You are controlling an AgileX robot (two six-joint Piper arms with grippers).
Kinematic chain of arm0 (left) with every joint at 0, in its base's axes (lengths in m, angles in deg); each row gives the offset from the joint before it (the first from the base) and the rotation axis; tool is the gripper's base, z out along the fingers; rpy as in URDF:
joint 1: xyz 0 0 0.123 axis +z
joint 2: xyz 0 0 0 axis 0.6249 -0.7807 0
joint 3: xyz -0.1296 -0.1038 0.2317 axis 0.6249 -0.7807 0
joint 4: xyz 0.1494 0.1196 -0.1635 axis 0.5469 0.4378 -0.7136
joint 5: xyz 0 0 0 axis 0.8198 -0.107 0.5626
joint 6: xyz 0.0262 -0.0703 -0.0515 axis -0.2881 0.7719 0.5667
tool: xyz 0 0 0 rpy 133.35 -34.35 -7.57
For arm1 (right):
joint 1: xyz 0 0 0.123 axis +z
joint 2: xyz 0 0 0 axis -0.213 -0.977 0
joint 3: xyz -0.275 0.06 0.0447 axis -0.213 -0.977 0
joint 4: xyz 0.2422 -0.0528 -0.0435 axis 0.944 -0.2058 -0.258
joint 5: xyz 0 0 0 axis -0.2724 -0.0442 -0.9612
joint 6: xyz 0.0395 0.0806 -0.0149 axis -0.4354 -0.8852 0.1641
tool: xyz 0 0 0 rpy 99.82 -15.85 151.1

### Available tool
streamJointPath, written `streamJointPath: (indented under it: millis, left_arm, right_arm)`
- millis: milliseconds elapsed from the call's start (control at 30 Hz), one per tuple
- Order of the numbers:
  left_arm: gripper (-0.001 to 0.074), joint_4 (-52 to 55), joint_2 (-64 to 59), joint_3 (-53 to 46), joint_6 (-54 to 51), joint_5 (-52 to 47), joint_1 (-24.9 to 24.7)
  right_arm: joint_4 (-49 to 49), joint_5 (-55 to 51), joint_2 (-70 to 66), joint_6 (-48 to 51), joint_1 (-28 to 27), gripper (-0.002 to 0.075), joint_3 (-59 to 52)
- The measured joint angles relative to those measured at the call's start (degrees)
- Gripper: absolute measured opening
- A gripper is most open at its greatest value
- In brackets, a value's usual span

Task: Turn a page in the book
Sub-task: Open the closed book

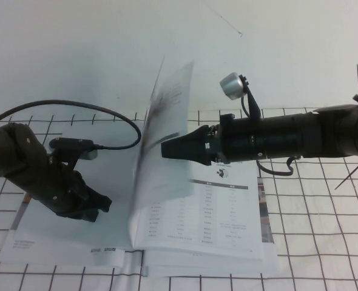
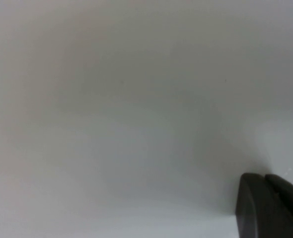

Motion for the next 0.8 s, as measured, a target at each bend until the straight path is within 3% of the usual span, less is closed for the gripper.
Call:
streamJointPath:
  millis: [433, 800]
  left_arm:
    - [-0.0002, -0.7, 1.3, -0.6, 0.0, -1.3, -0.1]
    - [-0.0002, -0.8, 13.9, -1.5, 0.0, -3.6, -0.6]
  right_arm:
    - [-0.6, 2.6, 0.0, -0.4, 2.2, 0.0417, 1.0]
    - [-0.6, 2.4, 0.0, -0.4, 2.2, 0.0411, 1.0]
